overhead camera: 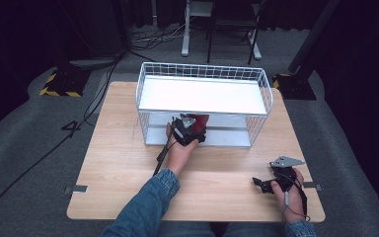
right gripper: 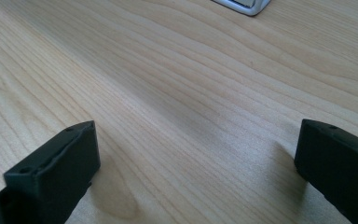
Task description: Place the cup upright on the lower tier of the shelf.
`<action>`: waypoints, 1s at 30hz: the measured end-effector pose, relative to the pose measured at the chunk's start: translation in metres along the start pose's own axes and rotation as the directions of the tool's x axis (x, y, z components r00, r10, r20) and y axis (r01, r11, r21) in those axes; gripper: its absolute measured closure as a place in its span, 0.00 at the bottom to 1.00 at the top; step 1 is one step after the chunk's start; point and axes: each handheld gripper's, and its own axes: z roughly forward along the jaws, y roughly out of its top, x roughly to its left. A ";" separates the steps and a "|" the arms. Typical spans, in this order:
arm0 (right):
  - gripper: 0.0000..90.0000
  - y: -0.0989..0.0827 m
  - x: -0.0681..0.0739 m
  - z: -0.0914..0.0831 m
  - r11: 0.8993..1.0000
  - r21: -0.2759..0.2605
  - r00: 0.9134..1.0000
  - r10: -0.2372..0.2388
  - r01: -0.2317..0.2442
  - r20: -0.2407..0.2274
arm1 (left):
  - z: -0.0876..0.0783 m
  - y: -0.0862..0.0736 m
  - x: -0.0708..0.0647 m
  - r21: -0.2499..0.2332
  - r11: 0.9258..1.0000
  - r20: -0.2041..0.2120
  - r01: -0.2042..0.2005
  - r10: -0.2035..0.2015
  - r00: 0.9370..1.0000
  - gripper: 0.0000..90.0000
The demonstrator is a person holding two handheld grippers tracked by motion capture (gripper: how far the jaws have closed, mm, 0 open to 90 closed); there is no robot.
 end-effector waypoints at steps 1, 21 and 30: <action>0.00 0.000 0.000 0.000 1.000 0.000 1.000 0.000 0.000 0.000 | -0.002 0.000 0.000 -0.002 1.000 0.006 0.005 -0.005 1.000 0.16; 0.00 0.000 0.000 0.000 1.000 0.000 1.000 0.000 0.000 0.000 | -0.071 -0.003 -0.010 -0.036 0.994 0.084 -0.107 0.110 0.990 0.16; 0.00 0.000 0.000 0.000 1.000 0.000 1.000 0.000 0.000 0.000 | -0.110 -0.009 0.000 -0.057 0.994 0.087 -0.090 0.094 0.992 0.16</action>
